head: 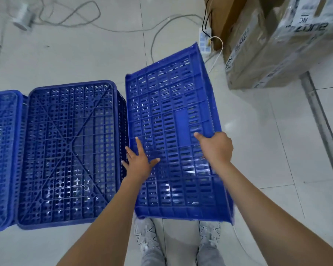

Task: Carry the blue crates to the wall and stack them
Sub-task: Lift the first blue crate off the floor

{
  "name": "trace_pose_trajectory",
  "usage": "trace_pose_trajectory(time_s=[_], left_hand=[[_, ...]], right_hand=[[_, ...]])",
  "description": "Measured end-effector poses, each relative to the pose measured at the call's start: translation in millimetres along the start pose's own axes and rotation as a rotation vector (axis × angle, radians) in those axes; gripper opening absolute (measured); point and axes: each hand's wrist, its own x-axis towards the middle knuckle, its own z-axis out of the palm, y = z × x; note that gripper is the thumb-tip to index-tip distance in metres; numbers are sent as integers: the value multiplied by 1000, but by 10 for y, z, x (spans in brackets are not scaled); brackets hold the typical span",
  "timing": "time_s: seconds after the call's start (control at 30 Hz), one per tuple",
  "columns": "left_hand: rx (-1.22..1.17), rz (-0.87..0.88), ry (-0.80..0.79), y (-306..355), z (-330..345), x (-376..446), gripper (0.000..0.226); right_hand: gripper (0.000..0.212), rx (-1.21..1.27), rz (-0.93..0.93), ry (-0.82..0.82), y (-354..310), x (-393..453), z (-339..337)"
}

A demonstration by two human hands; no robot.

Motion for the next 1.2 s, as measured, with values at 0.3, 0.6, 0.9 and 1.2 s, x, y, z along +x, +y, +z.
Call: trace_pose_trajectory(time_s=[0.3,0.6,0.9,1.2], left_hand=[[-993,46,-99,386,-121,-81,67],[-556,-108,17,-113,-112,432,75],[-424,-242,75,-110,161,1009,80],[-484,-229,111,-266,188,1257,46]], right_hand=[[26,-22,-288,-553,-133,-733,588],[44,-91,-158,1,754,195,187],[61,-66,152,-253,1168,1341,113],[30,-160,161,-203,940,1689,364]])
